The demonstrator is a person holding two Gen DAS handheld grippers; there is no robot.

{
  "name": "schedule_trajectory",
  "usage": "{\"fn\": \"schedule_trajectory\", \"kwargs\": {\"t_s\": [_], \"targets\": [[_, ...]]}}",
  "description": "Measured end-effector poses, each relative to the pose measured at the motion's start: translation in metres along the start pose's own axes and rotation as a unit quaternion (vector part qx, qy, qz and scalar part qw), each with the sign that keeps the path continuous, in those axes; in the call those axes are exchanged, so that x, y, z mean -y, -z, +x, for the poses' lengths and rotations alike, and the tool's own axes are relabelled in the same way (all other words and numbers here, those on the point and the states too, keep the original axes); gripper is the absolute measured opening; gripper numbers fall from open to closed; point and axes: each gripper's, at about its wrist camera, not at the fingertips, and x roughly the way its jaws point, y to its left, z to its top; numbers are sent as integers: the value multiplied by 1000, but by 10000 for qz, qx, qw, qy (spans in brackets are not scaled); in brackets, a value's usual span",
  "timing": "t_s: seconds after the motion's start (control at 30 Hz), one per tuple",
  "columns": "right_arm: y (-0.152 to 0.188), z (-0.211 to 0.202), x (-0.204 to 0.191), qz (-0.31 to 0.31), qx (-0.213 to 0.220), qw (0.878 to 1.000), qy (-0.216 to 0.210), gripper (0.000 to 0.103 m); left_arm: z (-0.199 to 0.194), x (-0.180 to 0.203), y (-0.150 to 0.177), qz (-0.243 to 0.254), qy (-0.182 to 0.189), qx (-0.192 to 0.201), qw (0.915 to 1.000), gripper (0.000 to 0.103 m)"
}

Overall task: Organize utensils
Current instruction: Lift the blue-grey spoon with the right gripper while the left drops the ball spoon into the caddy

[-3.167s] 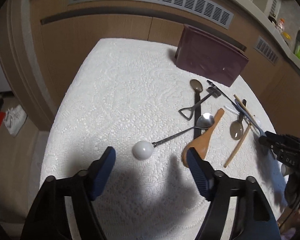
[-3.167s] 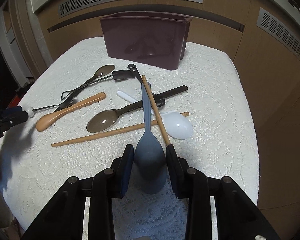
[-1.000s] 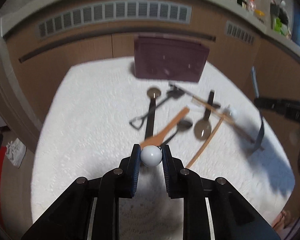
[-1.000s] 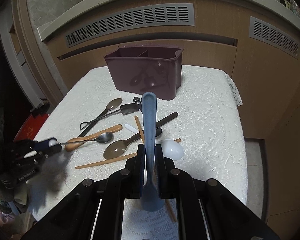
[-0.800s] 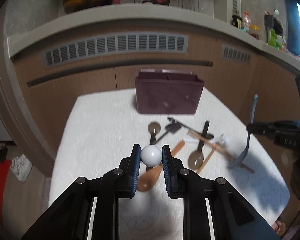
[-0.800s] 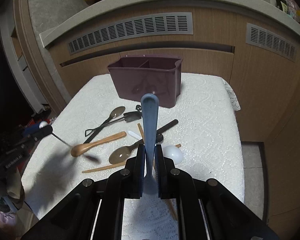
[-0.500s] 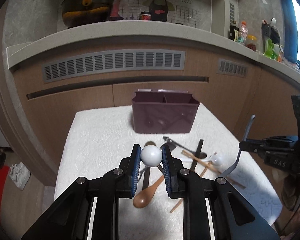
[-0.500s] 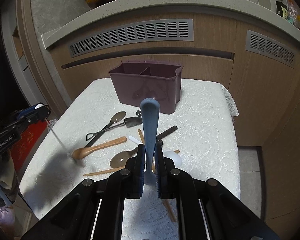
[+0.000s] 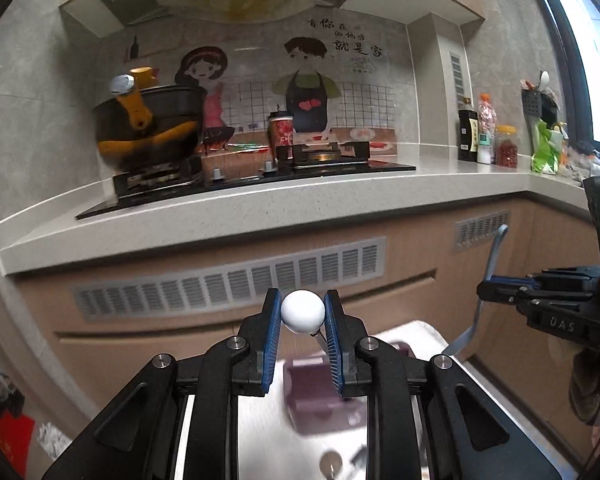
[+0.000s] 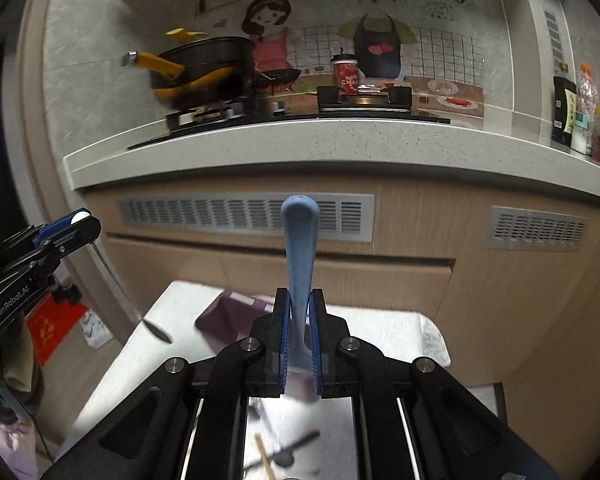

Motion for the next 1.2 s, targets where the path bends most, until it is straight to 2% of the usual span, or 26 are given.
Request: {"fn": "schedule_trajectory", "kwargs": {"t_s": [0.17,0.27,0.4,0.43,0.53,0.57,0.7,0.83,0.87,1.0,1.07,1.2], "targets": [[-7,55,6,108,-325,9994,-60,9,61,-5,1,-71,108,-307,9994,22],[1,88,7,105,-562,9983,-106,9,96,-5,20,-106,120,-579,9982,22],[20,128,10,154,-973,9950,-154,9,140,-7,48,-398,336,-1031,9933,24],[26,135,11,157,-1049,9943,-147,12,148,-6,56,-438,378,-1142,9918,24],[40,151,17,141,-1223,9924,40,27,167,-5,76,-526,419,-1415,9876,38],[43,153,18,136,-1240,9921,104,29,170,-4,81,-532,397,-1469,9869,40],[51,145,24,-17,-1164,9923,423,30,162,-2,91,-585,324,-1513,9862,43],[62,113,26,-282,-966,9920,761,63,138,8,95,-481,290,-1486,9873,55],[66,106,27,-347,-898,9917,848,66,130,11,98,-448,306,-1518,9869,58],[83,72,29,-552,-855,9899,991,71,107,27,118,-261,411,-1757,9832,58],[90,62,31,-576,-927,9892,979,77,96,37,131,-131,414,-1897,9809,58],[123,50,28,-637,-1228,9867,857,78,81,48,156,-77,504,-2182,9746,58]]}}
